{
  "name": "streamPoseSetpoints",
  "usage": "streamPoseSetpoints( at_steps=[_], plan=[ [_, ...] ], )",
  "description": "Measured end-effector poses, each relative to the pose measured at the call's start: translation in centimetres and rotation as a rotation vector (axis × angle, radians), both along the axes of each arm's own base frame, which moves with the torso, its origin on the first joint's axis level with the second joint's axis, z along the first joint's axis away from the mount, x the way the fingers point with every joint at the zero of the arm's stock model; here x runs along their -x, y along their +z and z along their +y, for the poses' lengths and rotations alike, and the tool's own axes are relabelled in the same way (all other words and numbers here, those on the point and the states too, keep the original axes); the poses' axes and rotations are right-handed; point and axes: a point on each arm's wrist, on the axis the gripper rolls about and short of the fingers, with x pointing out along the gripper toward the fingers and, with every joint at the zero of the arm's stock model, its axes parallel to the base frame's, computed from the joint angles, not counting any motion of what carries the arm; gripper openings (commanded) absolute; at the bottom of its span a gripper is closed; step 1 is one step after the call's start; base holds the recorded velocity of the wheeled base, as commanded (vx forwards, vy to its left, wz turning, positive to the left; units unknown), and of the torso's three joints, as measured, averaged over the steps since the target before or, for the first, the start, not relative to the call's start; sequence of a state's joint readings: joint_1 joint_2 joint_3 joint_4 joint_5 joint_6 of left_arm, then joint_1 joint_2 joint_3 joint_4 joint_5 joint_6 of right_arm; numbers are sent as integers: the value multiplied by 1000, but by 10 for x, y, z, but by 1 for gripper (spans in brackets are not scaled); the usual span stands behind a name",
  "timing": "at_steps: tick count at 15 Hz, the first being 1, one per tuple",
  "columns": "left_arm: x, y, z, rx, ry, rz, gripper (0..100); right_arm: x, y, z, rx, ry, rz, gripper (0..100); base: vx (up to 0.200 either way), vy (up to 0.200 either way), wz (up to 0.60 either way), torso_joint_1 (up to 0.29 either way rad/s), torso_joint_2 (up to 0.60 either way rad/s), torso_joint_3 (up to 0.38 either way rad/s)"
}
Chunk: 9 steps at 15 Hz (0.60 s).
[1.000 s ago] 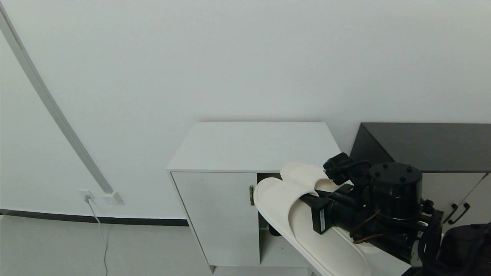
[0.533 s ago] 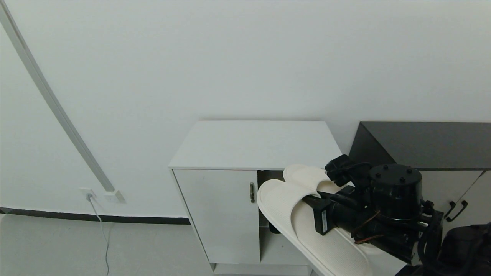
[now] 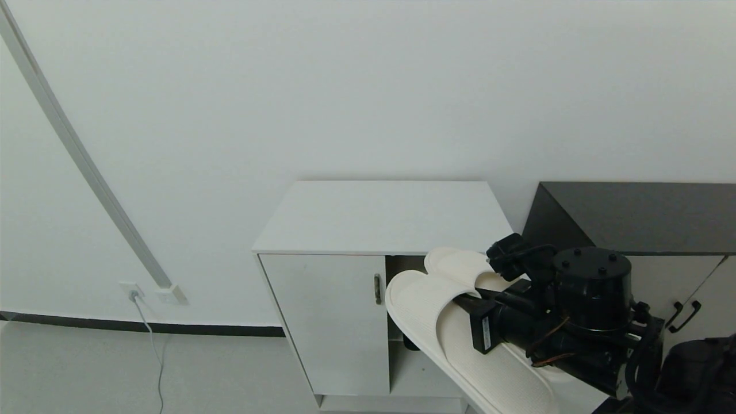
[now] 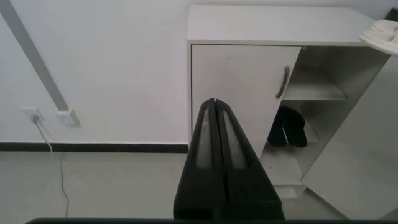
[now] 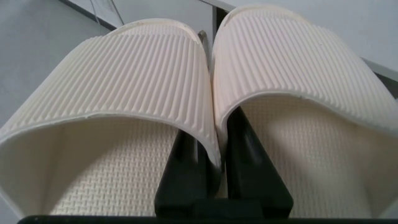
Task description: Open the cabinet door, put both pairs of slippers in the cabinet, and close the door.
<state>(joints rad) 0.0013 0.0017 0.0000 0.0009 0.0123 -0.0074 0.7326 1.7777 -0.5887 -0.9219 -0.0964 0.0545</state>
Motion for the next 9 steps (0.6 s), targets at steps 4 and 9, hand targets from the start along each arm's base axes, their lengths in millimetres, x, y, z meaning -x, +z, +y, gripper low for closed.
streamPoseSetpoints(
  at_steps=[4, 9],
  plan=[
    [0, 0, 0, 0, 0, 0, 0, 0, 0, 0, 3, 1, -3, 0, 0, 0, 0, -133, 298, 157],
    [0, 0, 0, 0, 0, 0, 0, 0, -1, 0, 6, 1, 0, 0, 0, 0, 0, -160, 368, 204]
  ],
)
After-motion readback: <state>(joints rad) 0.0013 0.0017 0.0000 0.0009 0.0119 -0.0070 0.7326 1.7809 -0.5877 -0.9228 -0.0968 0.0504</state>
